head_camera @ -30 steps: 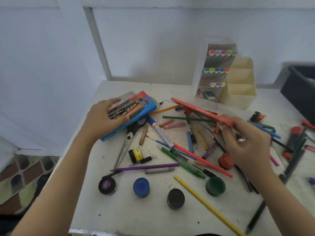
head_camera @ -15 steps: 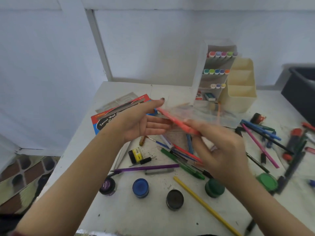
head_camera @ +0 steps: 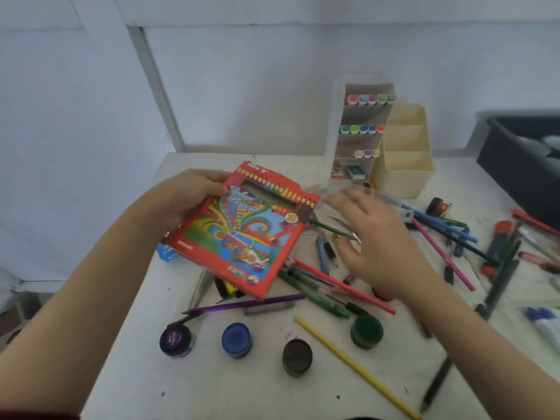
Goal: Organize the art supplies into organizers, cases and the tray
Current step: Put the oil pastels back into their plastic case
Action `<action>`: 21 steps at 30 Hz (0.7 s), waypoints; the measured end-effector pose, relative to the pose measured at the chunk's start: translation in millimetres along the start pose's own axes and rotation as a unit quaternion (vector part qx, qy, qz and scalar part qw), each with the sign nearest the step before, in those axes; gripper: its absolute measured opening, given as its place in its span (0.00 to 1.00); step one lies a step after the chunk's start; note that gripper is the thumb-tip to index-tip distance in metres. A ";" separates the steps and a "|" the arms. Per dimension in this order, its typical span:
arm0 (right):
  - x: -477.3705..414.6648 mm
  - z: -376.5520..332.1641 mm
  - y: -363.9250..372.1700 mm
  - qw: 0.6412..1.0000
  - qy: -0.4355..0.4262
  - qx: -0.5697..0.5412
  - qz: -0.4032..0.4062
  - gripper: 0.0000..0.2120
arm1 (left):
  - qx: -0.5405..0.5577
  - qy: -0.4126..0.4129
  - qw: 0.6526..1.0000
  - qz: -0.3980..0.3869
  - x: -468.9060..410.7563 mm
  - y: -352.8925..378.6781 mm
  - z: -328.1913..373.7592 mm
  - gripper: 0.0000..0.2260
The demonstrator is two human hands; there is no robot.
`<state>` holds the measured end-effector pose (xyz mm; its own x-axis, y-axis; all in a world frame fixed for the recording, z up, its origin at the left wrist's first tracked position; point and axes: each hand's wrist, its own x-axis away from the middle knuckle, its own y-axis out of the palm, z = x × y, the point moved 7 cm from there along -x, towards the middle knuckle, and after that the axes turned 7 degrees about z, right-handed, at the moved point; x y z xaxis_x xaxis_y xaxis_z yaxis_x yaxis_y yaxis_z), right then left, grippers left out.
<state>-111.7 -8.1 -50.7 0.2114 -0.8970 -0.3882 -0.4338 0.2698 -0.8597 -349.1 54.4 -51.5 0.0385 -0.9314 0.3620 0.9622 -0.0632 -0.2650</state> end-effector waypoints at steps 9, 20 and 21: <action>-17.6 70.7 -0.8 0.990 0.137 0.043 0.010 0.08 | -0.256 0.079 0.962 0.051 -5.1 -32.4 15.5 0.16; -5.5 64.2 -57.1 0.962 0.165 -0.159 0.147 0.06 | -0.320 0.067 0.942 0.079 -17.1 -36.2 -5.3 0.18; -3.5 57.2 -54.6 0.963 0.154 -0.184 0.127 0.07 | -0.327 0.065 0.939 0.080 -18.8 -36.9 -6.7 0.19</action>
<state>-38.7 0.3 -21.4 -0.1875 -0.8950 -0.4048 -0.7294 0.4029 -0.5528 -387.2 71.8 -54.5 0.0947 -0.9810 0.1694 0.5742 -0.0852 -0.8143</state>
